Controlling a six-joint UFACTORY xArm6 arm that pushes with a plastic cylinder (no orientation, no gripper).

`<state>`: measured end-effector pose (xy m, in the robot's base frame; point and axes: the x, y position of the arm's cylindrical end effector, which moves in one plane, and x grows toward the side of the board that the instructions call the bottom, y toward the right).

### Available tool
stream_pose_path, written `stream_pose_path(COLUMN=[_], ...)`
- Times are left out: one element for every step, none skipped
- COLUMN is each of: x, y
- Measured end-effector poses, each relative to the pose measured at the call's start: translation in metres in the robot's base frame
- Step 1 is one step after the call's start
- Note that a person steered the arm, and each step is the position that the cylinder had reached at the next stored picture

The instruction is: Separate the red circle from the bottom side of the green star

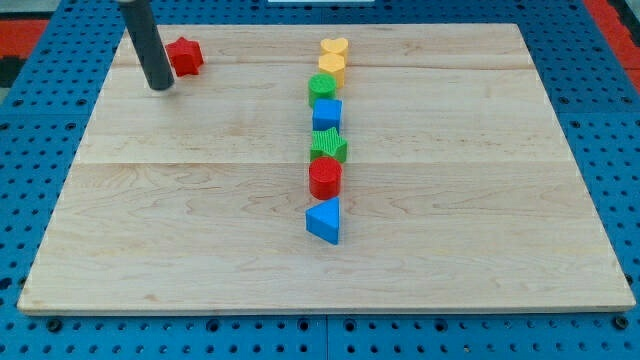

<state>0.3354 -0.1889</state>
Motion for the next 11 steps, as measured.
stream_pose_path(x=[0.056,0.1,0.166,0.234,0.279,0.262,0.208,0.166,0.134,0.127,0.127], y=[0.05,0.092,0.077,0.103,0.206,0.301,0.28,0.244,0.203,0.149,0.1])
